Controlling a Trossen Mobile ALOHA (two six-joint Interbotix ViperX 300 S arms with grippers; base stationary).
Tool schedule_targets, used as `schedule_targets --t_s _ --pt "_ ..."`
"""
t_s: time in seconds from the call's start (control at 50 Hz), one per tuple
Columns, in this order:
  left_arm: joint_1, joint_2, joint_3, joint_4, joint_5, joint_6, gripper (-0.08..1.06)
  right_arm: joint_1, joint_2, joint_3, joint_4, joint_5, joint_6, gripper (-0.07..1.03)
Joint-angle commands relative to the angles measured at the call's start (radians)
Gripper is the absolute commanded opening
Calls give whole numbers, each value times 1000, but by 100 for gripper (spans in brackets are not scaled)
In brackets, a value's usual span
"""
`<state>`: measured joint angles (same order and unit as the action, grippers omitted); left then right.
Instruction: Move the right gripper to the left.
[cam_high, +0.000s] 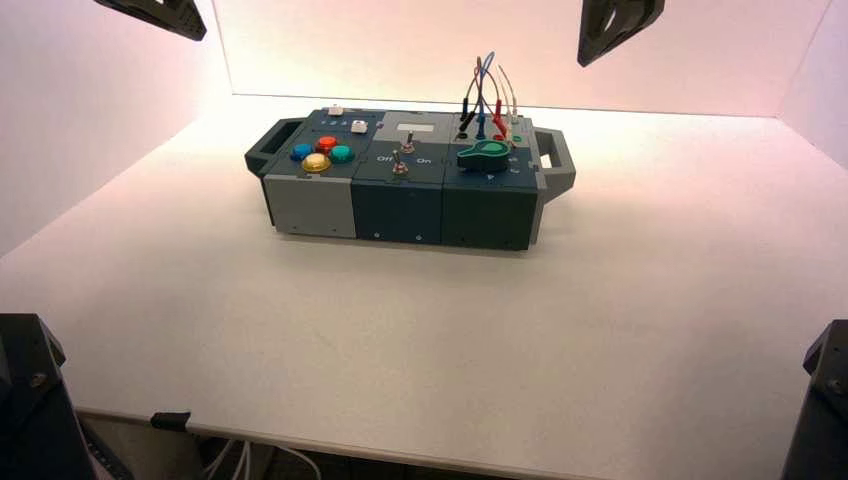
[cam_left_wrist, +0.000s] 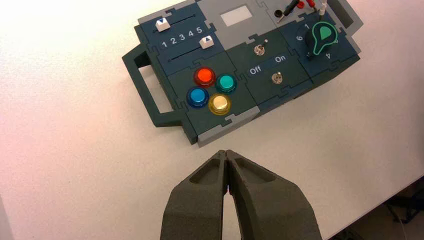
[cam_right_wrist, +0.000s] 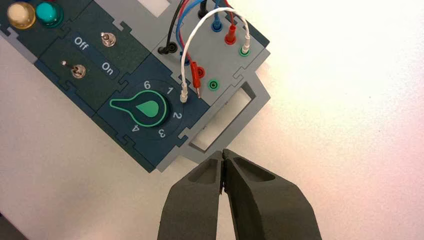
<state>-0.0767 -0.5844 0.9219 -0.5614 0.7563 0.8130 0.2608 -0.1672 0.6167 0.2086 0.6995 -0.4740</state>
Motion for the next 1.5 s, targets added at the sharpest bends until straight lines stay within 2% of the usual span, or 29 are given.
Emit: schedule_targets --t_s 0.02,0.26,0.52,0.66,0.68,0.76,0.82,0.88,1.0,1.04,1.06,1.18,1.24,1.42,1.46,1.5 --pt "3 -3 -11 -2 -6 -2 -3 2 -25 -12 5 0 0 -2" --pt "3 -3 -9 0 -8 0 -3 2 -25 -12 8 2 0 -2" --pt "3 -3 -9 0 -11 0 -3 37 -26 -17 41 14 0 -2" --pt "2 -5 -9 0 -12 0 -3 72 -25 -25 64 18 25 -2" --pt "3 -5 -8 0 -15 0 -3 80 -23 -34 86 18 37 -2" --pt "2 -5 -8 0 -18 0 -3 84 -17 -52 121 17 48 -2" --pt "2 -5 -9 0 -21 0 -3 87 -12 -61 126 15 55 -2" --pt "2 -5 -8 0 -18 0 -3 87 -6 -69 126 11 75 -2" --pt "3 -3 -8 0 -21 0 -3 91 3 -86 124 -5 137 -2" --pt "3 -3 -8 0 -21 0 -3 92 5 -89 123 -9 146 -2" --pt "3 0 -9 0 -18 0 -3 98 9 -92 117 -20 173 -2" --pt "3 6 -9 0 -21 0 -3 123 28 -103 89 -29 239 -2" --pt "3 9 -9 -2 -21 0 -3 146 40 -112 58 -32 278 -2" --pt "3 21 -11 -2 -18 0 -3 224 83 -156 -100 -35 433 -2" --pt "2 23 -12 -2 -18 0 -3 238 94 -172 -124 -32 462 -2" --pt "2 25 -12 -2 -17 0 -3 249 103 -189 -130 -32 476 -2"
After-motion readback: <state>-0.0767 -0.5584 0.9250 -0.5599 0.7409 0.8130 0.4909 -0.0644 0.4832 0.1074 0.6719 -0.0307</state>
